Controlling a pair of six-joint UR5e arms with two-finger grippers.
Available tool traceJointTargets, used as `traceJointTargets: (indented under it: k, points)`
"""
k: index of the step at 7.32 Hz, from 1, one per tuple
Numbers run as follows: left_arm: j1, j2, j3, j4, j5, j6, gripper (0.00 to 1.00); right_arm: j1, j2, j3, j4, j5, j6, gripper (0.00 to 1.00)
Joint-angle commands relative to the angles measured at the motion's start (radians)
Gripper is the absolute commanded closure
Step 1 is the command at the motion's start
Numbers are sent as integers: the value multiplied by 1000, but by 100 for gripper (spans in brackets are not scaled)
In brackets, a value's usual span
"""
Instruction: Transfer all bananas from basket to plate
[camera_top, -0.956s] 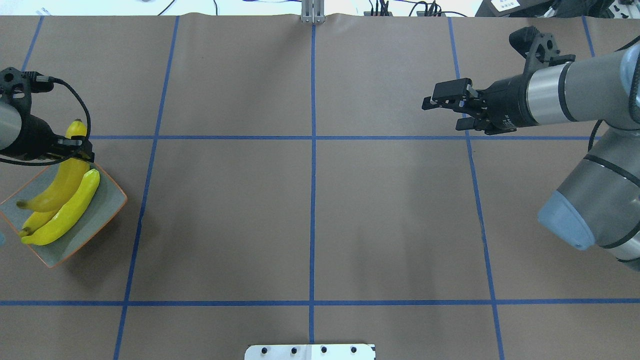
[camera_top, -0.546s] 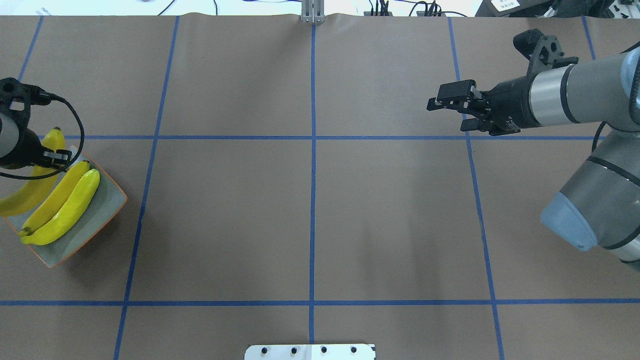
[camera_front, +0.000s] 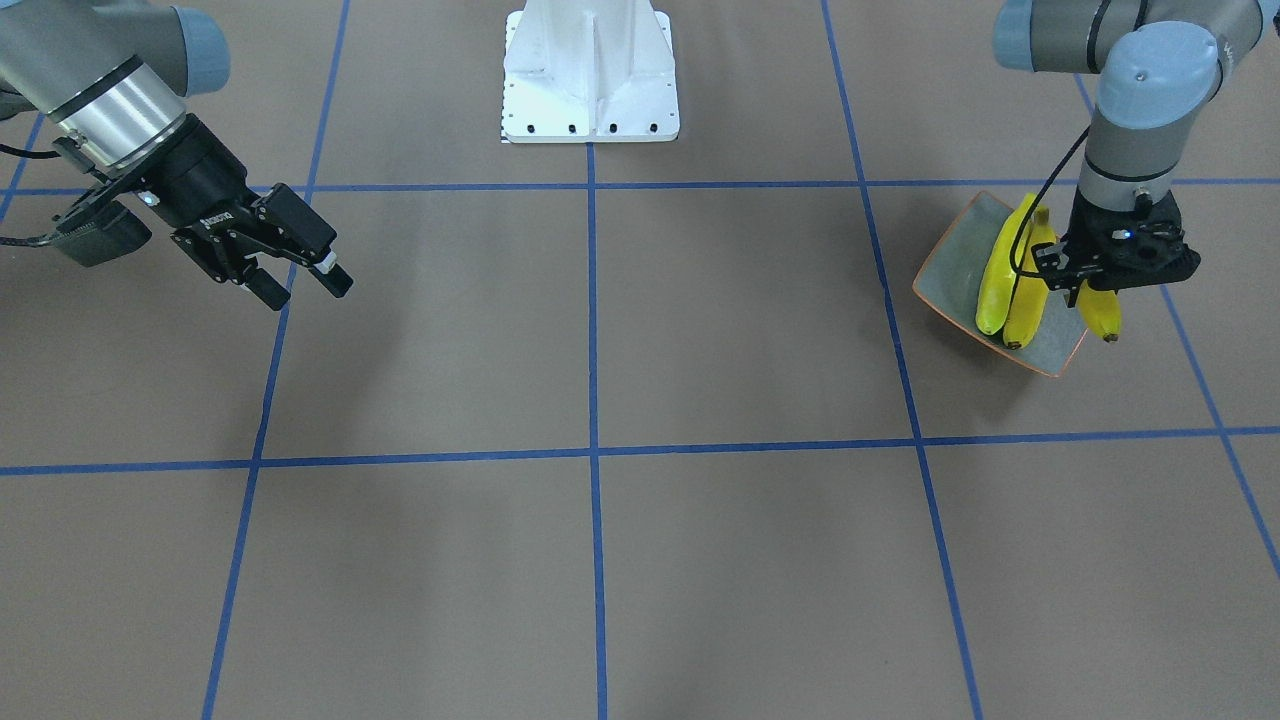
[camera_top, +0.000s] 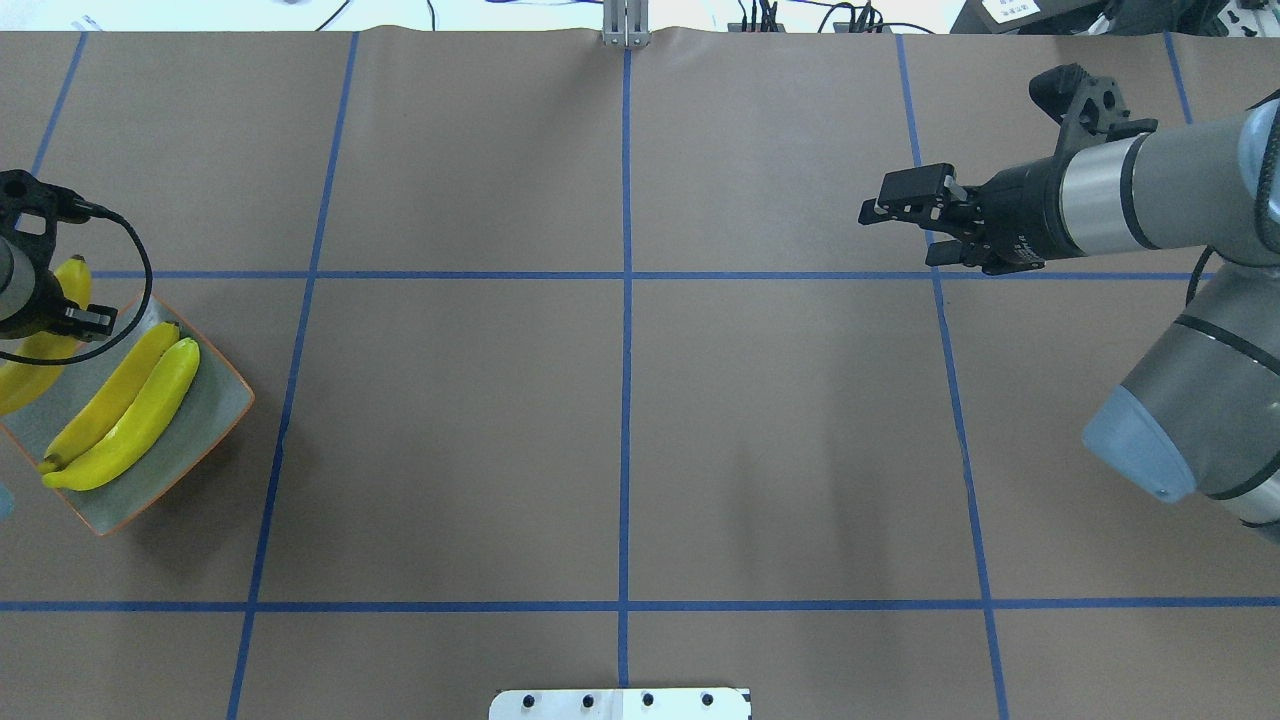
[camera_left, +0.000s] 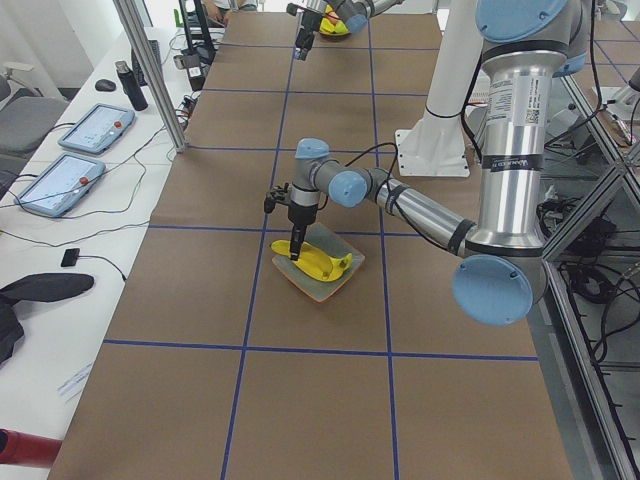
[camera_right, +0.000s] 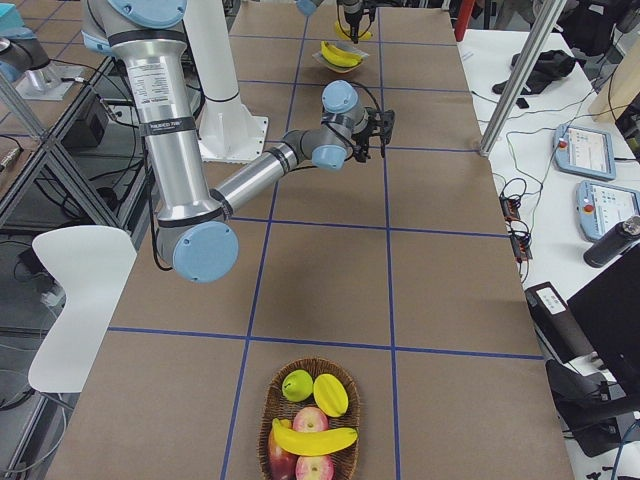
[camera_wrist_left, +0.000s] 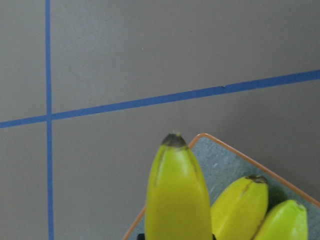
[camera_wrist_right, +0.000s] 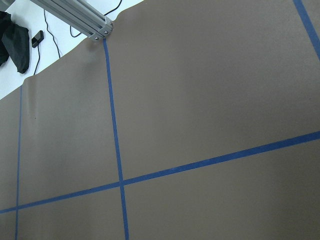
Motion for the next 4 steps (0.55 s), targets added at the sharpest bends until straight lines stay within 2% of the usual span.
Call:
traceJointTargets:
  k: [1, 4]
  points:
    - [5, -13, 48, 0, 79, -13, 100, 0, -1, 0, 0, -1, 1, 0]
    - [51, -40, 78, 0, 84, -50, 100, 0, -1, 0, 0, -1, 1, 0]
